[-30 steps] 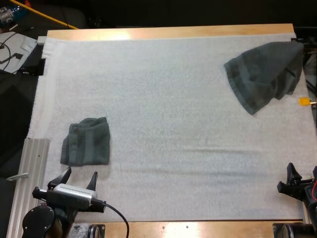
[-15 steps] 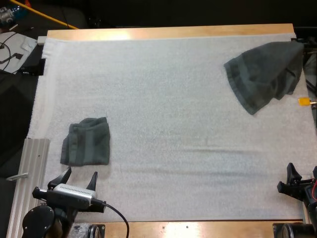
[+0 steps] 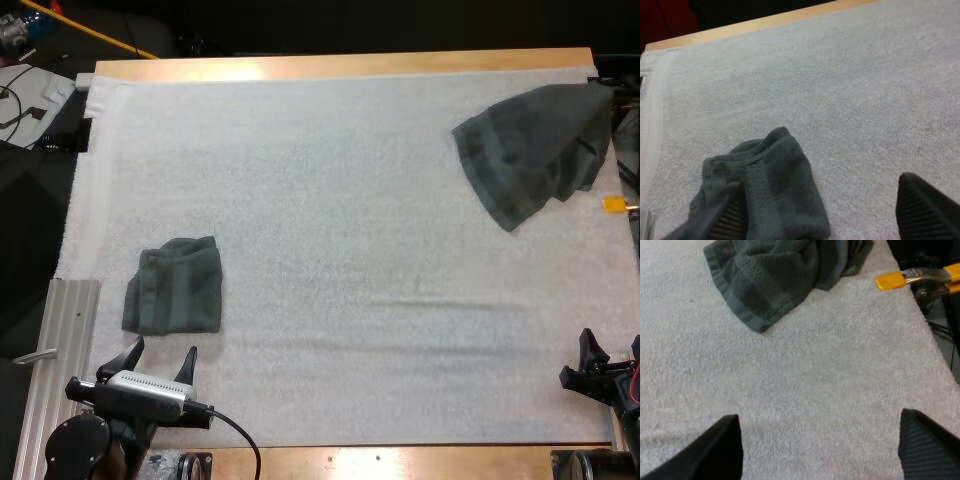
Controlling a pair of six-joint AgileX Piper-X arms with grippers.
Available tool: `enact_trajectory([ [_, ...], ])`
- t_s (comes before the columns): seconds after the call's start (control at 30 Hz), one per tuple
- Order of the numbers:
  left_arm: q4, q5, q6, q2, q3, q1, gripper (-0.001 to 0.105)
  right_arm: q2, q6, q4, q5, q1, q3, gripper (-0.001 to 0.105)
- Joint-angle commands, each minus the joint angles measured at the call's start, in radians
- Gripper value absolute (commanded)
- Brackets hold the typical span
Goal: Pick towel from pile, fold and stack
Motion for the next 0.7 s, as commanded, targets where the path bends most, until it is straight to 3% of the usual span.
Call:
enact_trajectory([
  [0.0, -0.010, 0.002, -0.006, -0.144, -0.002, -0.006, 0.060, -0.048, -0.008, -0.005, 0.004, -0.002, -0.001, 0.063],
  [0.47, -0.015, 0.002, -0.010, -0.111, -0.014, 0.000, 0.061, -0.019, 0.004, 0.006, -0.006, -0.002, -0.028, 0.063],
  [0.67, -0.020, 0.077, -0.023, -0.028, -0.068, -0.004, 0.061, 0.058, -0.001, 0.040, -0.060, -0.001, -0.122, 0.063],
])
